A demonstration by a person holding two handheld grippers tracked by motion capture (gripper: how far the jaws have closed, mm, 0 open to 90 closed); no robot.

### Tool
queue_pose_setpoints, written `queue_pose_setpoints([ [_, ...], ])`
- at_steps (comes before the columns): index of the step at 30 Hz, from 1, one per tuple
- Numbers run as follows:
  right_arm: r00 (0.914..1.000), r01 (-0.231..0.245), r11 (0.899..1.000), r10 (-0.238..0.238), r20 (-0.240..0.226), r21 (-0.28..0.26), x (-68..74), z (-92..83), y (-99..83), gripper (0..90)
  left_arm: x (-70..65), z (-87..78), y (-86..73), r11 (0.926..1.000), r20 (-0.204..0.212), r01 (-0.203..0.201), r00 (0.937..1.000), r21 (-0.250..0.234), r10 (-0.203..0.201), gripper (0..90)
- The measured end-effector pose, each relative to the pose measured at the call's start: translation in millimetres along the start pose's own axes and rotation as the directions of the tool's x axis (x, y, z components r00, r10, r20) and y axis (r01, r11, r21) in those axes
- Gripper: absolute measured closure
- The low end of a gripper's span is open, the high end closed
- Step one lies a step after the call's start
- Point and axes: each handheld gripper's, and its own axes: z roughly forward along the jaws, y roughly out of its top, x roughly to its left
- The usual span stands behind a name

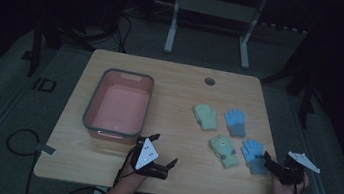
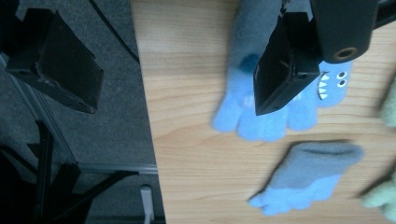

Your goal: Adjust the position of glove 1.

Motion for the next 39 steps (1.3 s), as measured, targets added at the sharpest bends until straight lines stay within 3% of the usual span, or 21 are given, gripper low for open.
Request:
queue_pose_setpoints([
  [5,0.9997,-0.014,1.0,0.014,0.019,0.028,-0.5,1.1,0.2,16.4,-0.1,0.0,0.0,1.0,-0.001,-0.001,1.0,0.001,0.001,0.4],
  [13,0.9987,-0.051,0.993,0.051,-0.004,0.103,-0.2,0.4,0.7,21.8,-0.1,0.1,0.1,1.0,-0.001,-0.001,1.0,0.002,0.001,0.4],
  [16,0.9996,-0.024,0.995,0.022,0.02,0.094,3.9,-7.3,9.8,19.9,-0.3,0.0,0.1,1.0,-0.002,-0.004,1.0,0.002,0.004,0.4],
  [21,0.9997,0.015,0.995,-0.017,0.016,0.094,8.2,-14.2,21.9,18.6,-0.3,-0.1,0.1,1.0,-0.001,-0.004,1.0,0.0,0.004,0.4],
  [24,0.9993,0.038,0.993,-0.037,-0.009,0.113,12.8,-17.0,31.8,12.5,-0.1,-0.2,0.0,1.0,-0.001,-0.003,1.0,0.0,0.003,0.4],
  [29,0.9978,0.059,0.99,-0.054,-0.039,0.125,18.7,-17.6,44.3,12.5,-0.2,-0.1,0.1,1.0,-0.001,-0.005,1.0,0.0,0.005,0.4],
  [34,0.9926,0.084,0.993,-0.075,-0.095,0.089,29.4,-22.1,69.0,12.5,-0.2,-0.1,0.1,1.0,-0.001,-0.005,1.0,-0.001,0.005,0.4],
  [39,0.9881,0.112,0.991,-0.104,-0.114,0.075,37.7,-21.8,84.4,12.6,-0.1,-0.2,0.0,1.0,0.0,-0.003,1.0,-0.002,0.003,0.4],
])
